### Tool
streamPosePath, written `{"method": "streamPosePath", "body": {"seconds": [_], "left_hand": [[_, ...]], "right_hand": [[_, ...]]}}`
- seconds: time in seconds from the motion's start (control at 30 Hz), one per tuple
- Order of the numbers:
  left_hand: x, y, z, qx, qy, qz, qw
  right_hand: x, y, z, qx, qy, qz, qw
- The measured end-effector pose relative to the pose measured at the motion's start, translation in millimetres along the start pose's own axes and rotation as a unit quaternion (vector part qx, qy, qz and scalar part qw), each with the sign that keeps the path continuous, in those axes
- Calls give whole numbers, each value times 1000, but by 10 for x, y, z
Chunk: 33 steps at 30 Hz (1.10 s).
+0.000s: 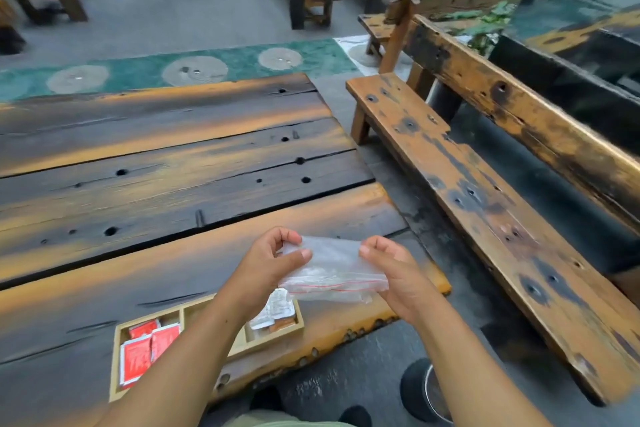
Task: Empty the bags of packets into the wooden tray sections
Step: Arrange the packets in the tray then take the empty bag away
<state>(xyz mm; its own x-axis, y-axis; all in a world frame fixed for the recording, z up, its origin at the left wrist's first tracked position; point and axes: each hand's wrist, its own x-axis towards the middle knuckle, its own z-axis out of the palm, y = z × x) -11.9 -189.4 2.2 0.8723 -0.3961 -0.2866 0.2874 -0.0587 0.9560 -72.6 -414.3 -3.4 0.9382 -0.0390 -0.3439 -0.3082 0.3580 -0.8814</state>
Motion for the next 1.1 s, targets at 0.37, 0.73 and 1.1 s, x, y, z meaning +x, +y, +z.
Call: {"method": "streamPosePath", "body": {"seconds": [0.37,0.73,1.1], "left_hand": [[408,-198,814,15,-192,-62,979],[503,-251,2200,47,-305,-171,936],[467,-329,3375,158,-350,-89,919]], "right_hand": [[-743,277,-605,61,203,-44,976],[-1472,227,-1565,182,338,-103,918],[-2072,367,-2307,141,418,8,897]]}}
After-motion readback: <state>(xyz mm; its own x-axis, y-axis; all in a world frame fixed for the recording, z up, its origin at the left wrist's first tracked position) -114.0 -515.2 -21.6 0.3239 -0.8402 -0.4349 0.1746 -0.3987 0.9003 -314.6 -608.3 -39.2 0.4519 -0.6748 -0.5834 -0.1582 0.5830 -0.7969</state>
